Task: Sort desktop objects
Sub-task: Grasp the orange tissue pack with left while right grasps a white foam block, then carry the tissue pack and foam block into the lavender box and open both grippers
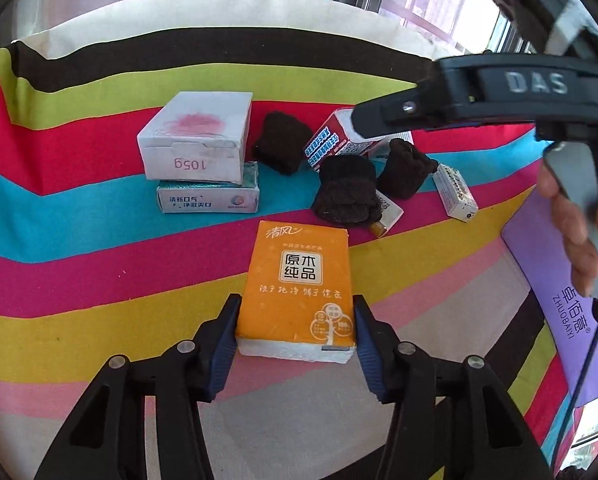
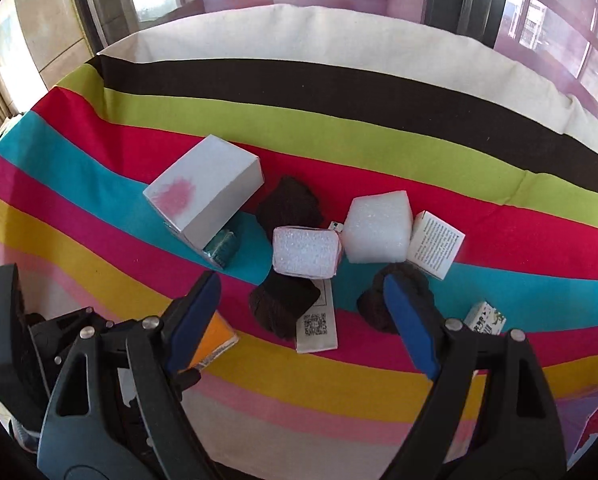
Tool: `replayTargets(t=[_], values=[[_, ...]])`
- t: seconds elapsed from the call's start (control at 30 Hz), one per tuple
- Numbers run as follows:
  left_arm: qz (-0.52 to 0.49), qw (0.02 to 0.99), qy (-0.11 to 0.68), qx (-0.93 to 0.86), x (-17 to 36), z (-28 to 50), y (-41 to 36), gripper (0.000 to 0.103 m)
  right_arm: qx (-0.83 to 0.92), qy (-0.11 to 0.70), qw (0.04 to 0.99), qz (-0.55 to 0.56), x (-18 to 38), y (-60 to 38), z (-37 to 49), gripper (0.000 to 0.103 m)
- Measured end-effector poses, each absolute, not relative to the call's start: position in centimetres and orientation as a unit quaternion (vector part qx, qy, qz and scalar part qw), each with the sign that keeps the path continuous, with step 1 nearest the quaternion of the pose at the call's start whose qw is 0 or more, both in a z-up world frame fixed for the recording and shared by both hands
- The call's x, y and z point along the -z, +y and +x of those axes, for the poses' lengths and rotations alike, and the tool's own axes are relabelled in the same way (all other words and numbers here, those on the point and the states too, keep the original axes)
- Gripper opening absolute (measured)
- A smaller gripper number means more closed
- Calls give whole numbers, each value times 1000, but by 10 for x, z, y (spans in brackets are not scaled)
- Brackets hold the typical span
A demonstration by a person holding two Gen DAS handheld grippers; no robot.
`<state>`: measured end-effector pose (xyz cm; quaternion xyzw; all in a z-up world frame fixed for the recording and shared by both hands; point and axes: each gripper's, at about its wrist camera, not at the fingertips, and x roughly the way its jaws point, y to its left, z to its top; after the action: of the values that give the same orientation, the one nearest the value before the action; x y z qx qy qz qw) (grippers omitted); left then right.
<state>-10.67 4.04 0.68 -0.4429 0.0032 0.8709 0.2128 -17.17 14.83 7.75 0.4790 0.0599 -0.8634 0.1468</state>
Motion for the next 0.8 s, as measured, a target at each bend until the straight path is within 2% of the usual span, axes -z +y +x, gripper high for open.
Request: replayTargets(t=[0.17,0.27,0.33,0.37,0.57,0.8], values=[[-435,211,-8,-875,-14,-95,32,53,857,59,144,491,-66,137,-189,78],[-431,206,-14,-878,-19,-88,27,53,855,55,131,500,-59,137,-200,64],[-428,205,-17,-880,-22,-87,23,53,849,57,132,508,-54,137,-205,49],[-427,204,-17,-881,-23,-87,25,53,848,61,132,509,-52,136,-205,47],[-416,196,-18,-888,-35,-83,25,53,856,42,147,494,-65,145,-192,46],[-388,217,-24,-896,-58,-68,45,53,875,6,179,450,-117,175,-135,46]])
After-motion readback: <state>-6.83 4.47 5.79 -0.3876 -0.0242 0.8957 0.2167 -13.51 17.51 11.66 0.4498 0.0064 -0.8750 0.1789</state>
